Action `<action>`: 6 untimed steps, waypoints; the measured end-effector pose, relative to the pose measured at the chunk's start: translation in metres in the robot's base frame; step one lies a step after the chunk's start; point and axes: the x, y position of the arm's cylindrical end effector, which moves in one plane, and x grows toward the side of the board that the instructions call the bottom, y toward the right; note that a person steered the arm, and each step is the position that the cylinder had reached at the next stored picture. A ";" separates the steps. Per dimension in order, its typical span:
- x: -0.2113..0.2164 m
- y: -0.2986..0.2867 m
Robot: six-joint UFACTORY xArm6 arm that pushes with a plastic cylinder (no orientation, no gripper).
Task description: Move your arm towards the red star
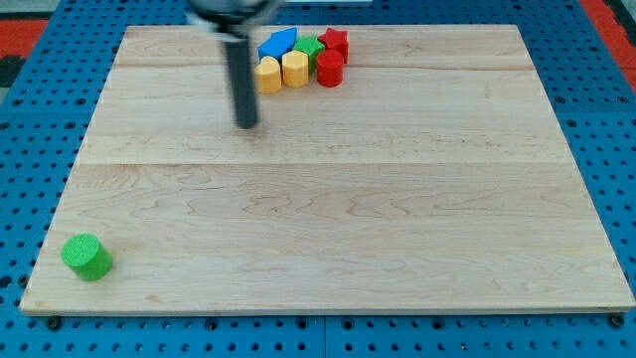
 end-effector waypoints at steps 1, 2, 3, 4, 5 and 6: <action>-0.019 -0.051; -0.021 -0.036; -0.023 0.002; -0.034 0.035; -0.036 0.075; -0.039 0.134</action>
